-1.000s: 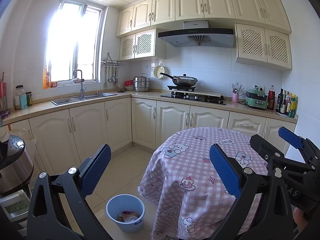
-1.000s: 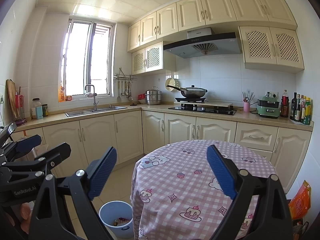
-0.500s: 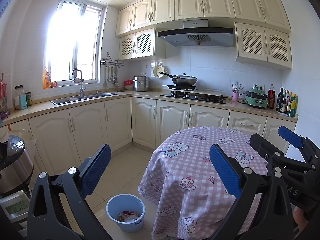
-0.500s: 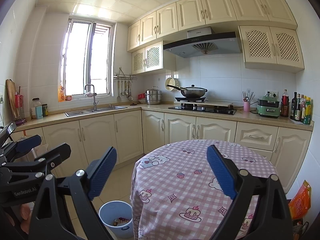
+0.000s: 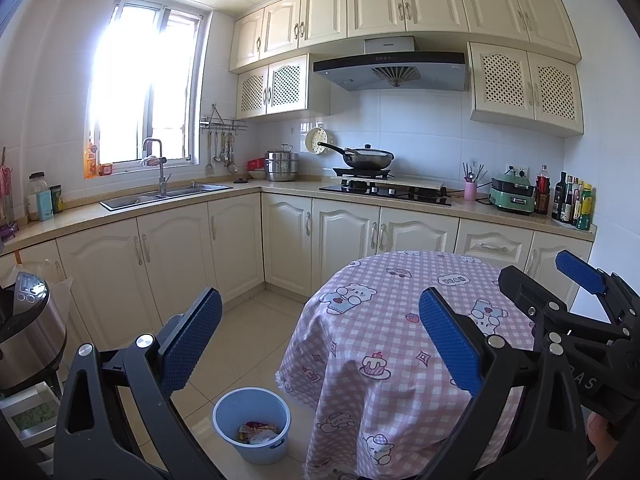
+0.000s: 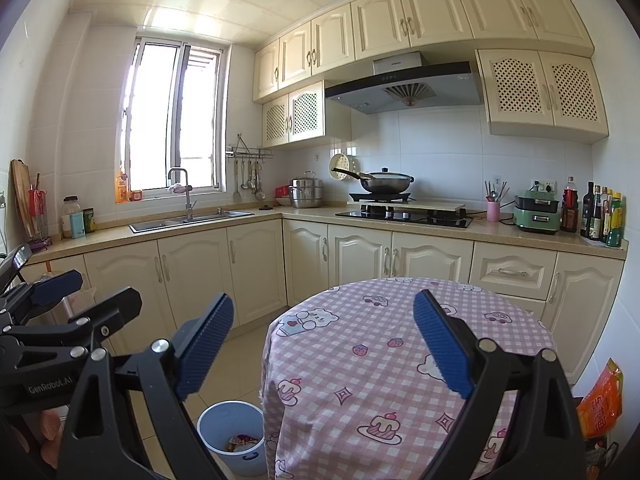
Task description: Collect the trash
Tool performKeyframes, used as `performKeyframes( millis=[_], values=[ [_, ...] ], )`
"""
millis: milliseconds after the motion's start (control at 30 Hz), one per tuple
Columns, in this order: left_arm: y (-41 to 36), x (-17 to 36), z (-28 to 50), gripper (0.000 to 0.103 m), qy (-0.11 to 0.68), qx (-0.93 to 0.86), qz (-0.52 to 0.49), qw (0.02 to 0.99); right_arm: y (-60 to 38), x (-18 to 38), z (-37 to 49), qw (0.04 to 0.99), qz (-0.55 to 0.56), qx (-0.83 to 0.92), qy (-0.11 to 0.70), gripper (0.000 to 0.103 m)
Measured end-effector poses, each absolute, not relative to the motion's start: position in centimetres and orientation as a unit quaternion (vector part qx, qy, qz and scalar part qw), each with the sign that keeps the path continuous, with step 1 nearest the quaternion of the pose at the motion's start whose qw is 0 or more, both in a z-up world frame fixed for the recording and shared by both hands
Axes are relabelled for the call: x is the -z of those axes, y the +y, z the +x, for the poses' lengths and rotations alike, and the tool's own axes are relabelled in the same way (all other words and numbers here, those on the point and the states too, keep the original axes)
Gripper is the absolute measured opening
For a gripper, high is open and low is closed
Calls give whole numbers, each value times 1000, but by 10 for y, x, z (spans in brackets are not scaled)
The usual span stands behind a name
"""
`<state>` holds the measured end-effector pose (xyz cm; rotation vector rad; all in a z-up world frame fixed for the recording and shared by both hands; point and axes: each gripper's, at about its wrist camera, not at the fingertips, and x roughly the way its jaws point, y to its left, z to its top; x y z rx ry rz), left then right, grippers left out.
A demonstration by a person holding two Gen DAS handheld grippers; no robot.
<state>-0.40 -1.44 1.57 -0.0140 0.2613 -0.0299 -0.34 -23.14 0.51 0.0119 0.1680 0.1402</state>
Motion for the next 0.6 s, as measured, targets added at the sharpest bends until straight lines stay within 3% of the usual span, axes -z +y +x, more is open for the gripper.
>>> performKeyframes(
  millis=[600],
  values=[
    [-15,-15,-2,96,135,15,-3,991,-234,-2,0,994,9,-70,89,90]
  ],
)
